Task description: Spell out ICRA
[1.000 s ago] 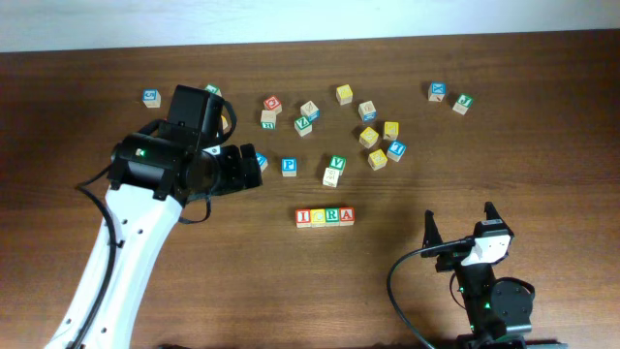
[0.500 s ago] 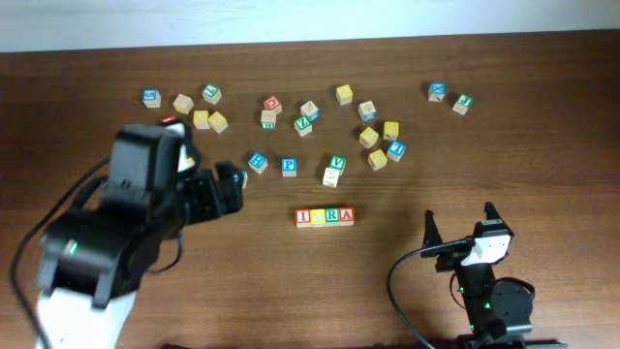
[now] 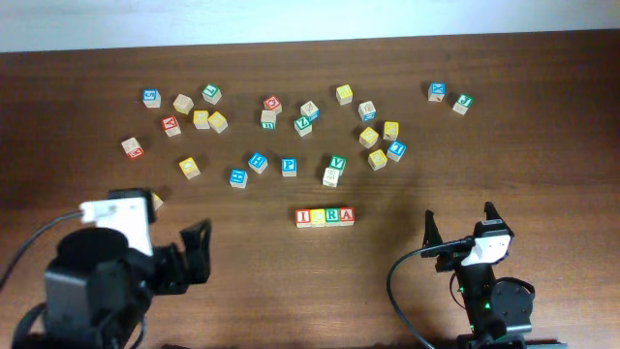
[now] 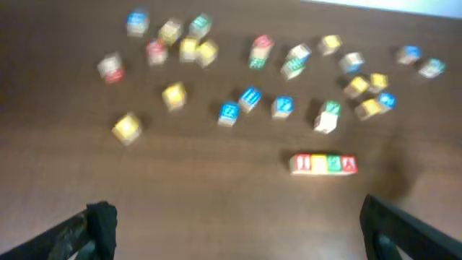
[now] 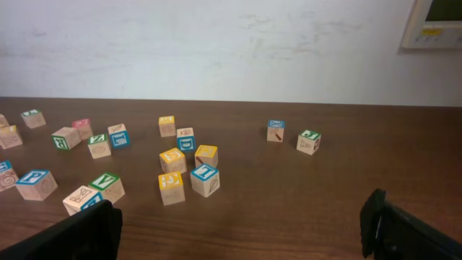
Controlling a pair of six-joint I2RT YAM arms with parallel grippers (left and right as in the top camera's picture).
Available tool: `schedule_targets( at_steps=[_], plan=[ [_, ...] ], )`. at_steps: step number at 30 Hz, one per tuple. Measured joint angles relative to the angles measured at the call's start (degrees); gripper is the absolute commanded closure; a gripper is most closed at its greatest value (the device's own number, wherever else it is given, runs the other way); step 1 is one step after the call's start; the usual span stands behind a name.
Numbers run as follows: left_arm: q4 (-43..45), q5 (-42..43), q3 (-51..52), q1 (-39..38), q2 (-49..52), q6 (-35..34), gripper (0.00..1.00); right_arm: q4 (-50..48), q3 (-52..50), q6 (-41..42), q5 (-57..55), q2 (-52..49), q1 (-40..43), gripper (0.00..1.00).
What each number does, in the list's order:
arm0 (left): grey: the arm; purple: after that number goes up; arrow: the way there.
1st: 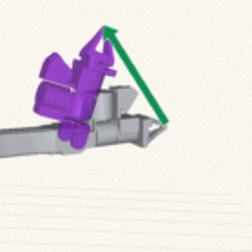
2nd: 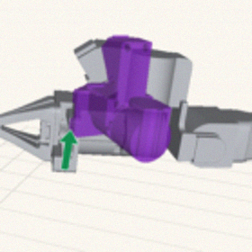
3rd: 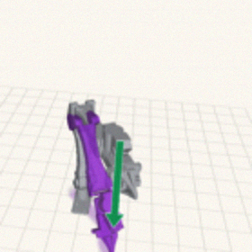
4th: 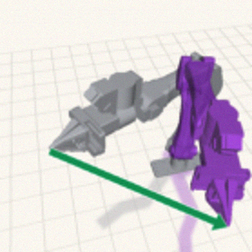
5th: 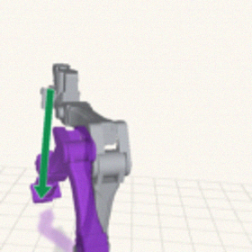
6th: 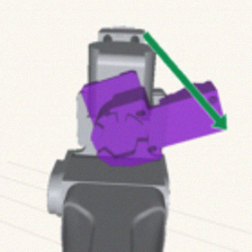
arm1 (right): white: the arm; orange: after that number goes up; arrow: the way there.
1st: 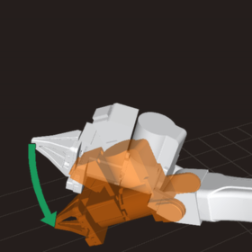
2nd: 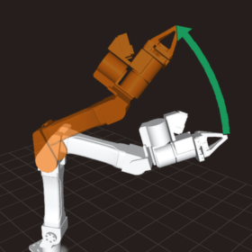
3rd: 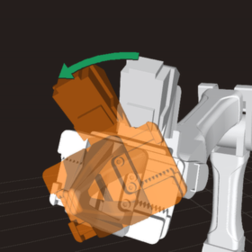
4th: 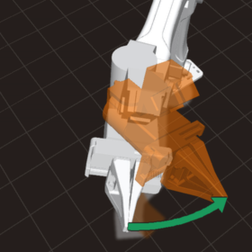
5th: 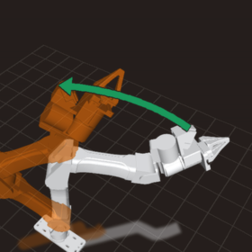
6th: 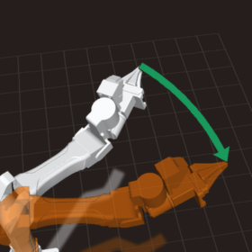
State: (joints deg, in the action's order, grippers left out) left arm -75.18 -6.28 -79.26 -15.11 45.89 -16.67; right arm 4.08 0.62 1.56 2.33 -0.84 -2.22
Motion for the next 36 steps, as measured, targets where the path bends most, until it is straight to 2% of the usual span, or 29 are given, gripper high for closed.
schedule_targets(
  at_steps=[2, 6, 13, 22, 29, 36],
  plan=[
    [6.36, 4.28, 6.56, 1.36, -2.05, 7.23, 0.01, -0.02, 0.00, 0.00, 0.00, 0.00, 0.00, 0.02],
    [8.15, 8.76, 16.13, 6.58, -7.96, 12.28, 0.01, 0.00, 0.00, -0.02, 0.00, 0.04, 0.00, 0.02],
    [16.72, 9.33, 29.46, 8.57, -20.41, 14.10, 0.01, -0.02, 0.00, -0.04, -0.02, 0.04, 0.00, 0.02],
    [37.59, 9.35, 47.91, 8.68, -31.41, 16.94, 0.01, 0.00, 0.00, -0.02, -0.02, 0.04, 0.00, 0.02],
    [42.93, 9.35, 55.82, 13.53, -38.69, 18.88, 0.01, 0.00, 0.00, -0.04, 0.00, 0.04, 0.00, 0.02],
    [54.18, 9.33, 63.41, 13.75, -43.69, 17.68, 0.01, 0.00, 0.00, -0.04, 0.00, 0.04, 0.00, 0.02]
  ],
)
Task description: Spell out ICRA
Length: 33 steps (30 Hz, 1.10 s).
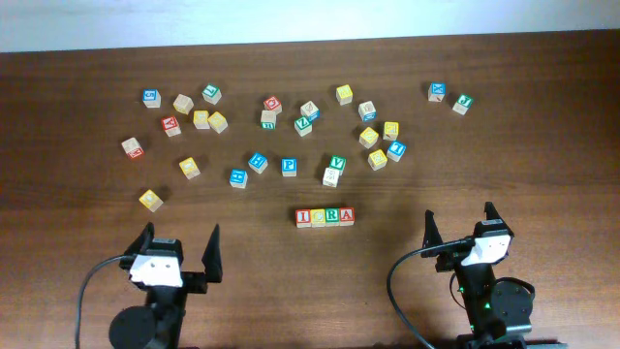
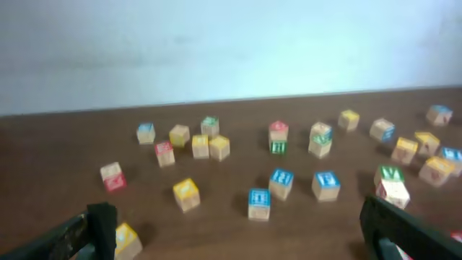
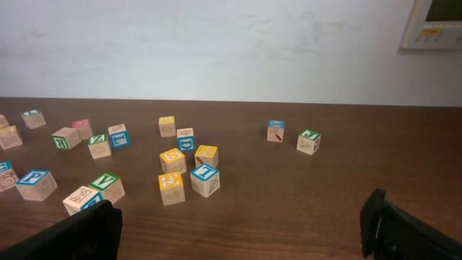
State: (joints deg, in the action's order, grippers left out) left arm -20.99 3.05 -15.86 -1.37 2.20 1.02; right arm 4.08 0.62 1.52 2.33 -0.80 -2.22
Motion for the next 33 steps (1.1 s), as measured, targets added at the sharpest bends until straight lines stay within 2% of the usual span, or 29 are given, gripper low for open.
schedule_targets(
  at_steps=[4, 11, 20, 33],
  plan=[
    [6.71, 0.33, 6.01, 2.91, -1.27, -3.69, 0.01, 0.00, 0.00, 0.02, 0.00, 0.00, 0.00, 0.02],
    [17.92, 1.75, 12.81, 4.57, -1.36, -5.16, 0.01, 0.00, 0.00, 0.00, -0.02, 0.00, 0.00, 0.02],
    [17.40, 3.45, 15.23, 4.24, -1.42, -2.12, 0.01, 0.00, 0.00, 0.00, 0.00, 0.00, 0.00, 0.02],
    [17.00, 1.01, 15.23, 3.89, -1.40, -3.78, 0.01, 0.00, 0.00, 0.02, 0.00, 0.00, 0.00, 0.02]
  ],
)
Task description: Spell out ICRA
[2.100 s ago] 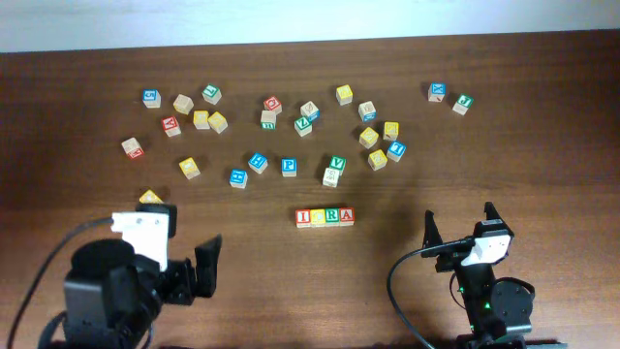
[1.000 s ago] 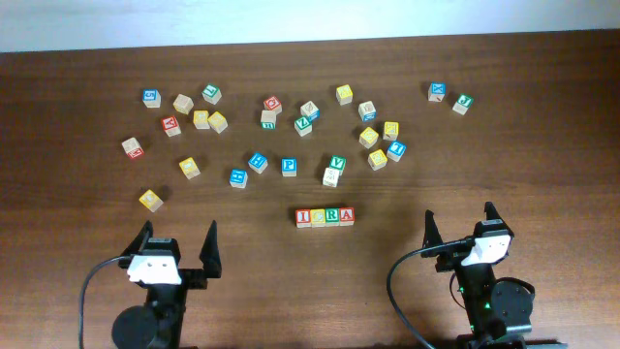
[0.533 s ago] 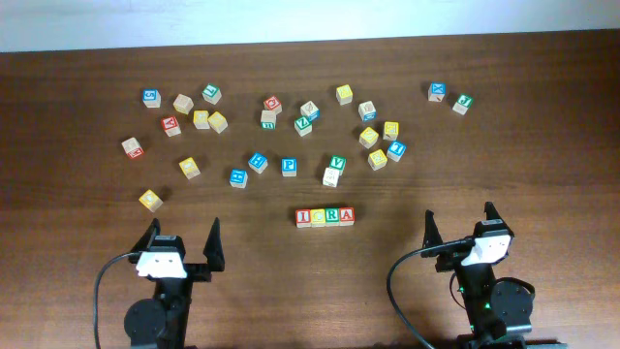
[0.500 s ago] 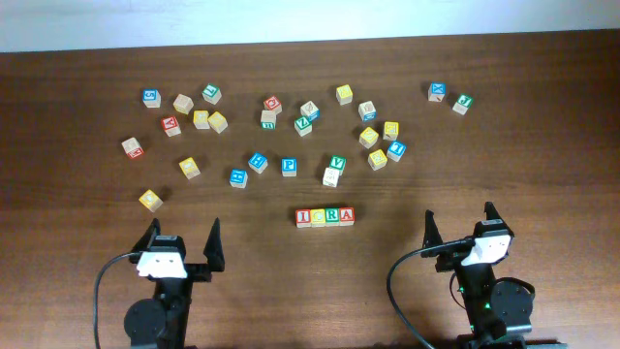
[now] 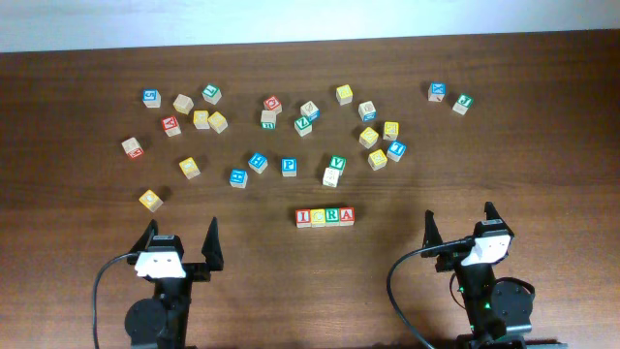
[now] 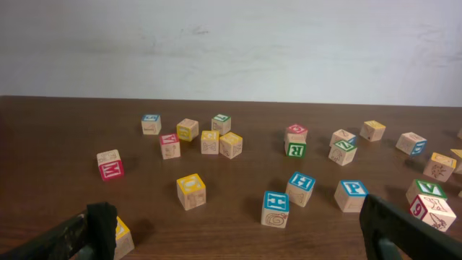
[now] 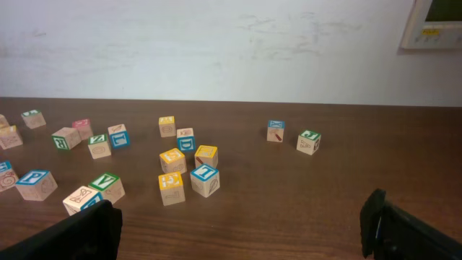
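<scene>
Four letter blocks stand in a row (image 5: 325, 216) at the table's front middle, reading I, C, R, A from left to right. My left gripper (image 5: 177, 248) rests at the front left, open and empty, well left of the row. At the front right my right gripper (image 5: 458, 228) is open too, holding nothing. Both wrist views look across the table at the loose blocks; the row itself is outside them.
Several loose letter blocks lie scattered across the back half, from a blue one (image 5: 150, 97) at far left to a green one (image 5: 462, 103) at far right. A yellow block (image 5: 150, 200) sits near my left gripper, a green V block (image 5: 336, 163) behind the row.
The left arm has settled a little further into its rest pose at the front left, and its wrist view is now sharp and level. Blocks and right arm are unchanged.
With the ICRA row in place, my left arm was first raised and tilted over the table's left front, gripper open. Then it was folded back near its base. Now it rests there, open. The right arm stayed parked throughout.
</scene>
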Controlling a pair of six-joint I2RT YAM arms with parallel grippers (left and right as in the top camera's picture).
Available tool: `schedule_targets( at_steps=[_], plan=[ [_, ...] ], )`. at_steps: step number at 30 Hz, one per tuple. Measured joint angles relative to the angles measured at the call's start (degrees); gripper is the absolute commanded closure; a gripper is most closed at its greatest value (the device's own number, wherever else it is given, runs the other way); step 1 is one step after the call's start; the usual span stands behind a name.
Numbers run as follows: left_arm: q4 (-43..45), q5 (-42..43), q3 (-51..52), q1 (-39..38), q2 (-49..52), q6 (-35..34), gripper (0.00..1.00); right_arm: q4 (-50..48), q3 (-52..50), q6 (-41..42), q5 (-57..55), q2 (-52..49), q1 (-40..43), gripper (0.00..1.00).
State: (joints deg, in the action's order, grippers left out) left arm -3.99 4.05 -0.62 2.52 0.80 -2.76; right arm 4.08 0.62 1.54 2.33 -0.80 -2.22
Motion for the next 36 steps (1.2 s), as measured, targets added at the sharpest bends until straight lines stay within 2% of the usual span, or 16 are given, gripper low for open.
schedule_targets(
  at_steps=[14, 36],
  plan=[
    [-0.31, -3.89, 0.00, 0.00, 0.00, 0.17, 0.01, 0.00, 0.00, -0.02, 0.00, 0.00, 0.00, 0.02],
    [-0.42, -4.09, 0.00, 0.00, 0.00, 1.70, 0.01, 0.00, 0.00, -0.02, -0.02, 0.00, 0.00, 0.02]
  ],
)
